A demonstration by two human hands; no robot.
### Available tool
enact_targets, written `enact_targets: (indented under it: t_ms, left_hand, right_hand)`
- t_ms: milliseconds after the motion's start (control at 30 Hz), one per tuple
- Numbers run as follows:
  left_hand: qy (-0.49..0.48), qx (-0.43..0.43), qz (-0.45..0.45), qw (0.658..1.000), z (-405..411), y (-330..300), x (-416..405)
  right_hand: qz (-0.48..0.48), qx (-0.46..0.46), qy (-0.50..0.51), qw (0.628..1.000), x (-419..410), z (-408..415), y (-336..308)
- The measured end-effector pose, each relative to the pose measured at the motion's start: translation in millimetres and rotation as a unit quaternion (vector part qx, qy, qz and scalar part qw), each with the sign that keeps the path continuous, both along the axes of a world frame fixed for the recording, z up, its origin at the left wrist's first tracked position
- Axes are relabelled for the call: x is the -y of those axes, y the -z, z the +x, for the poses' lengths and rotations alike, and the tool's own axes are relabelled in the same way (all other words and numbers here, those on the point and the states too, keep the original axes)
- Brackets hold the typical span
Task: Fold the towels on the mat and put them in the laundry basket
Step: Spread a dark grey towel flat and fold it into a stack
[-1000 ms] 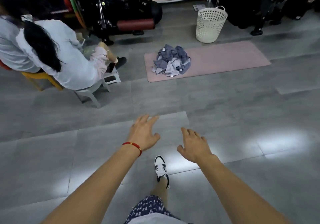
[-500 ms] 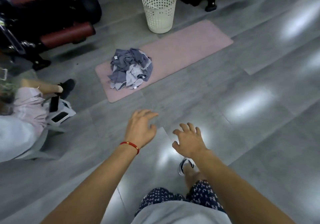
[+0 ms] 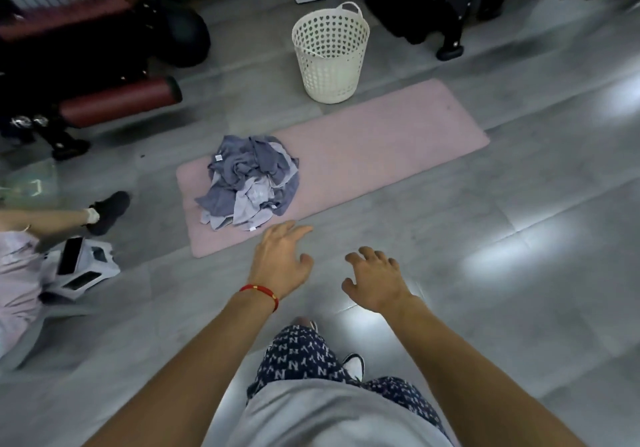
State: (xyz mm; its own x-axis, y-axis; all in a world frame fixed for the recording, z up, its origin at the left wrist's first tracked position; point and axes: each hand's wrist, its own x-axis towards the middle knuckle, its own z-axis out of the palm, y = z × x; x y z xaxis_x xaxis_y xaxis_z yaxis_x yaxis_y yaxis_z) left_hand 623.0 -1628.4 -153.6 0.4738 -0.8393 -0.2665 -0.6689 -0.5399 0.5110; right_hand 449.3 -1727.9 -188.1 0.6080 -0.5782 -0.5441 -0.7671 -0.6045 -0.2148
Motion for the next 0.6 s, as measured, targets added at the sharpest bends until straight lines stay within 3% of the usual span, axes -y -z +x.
enact_targets:
  t_ms: [167,433,533,600]
  left_hand:
    - [-0.025,-0.021,0.016,0.999,46.3,28.2,115.0]
    - [0.023,-0.066,0.049,0.996,124.7,50.6,309.1]
    - [0.022,-0.065,0.018,0.997,135.5,47.6,327.3]
    - [-0.014,-0.095,0.053,0.994,164.7,69.5,446.7]
  right_hand:
    - [0.007,-0.007,-0.005,1.0,119.4,41.5,12.2]
    - [0.013,-0.042,0.022,0.999,299.4,97.3,14.4]
    - [0.005,-0.021,0.023,1.0,317.5,102.9,7.8]
    - [0.045,-0.041,0.028,0.998,443.5,134.8,34.1]
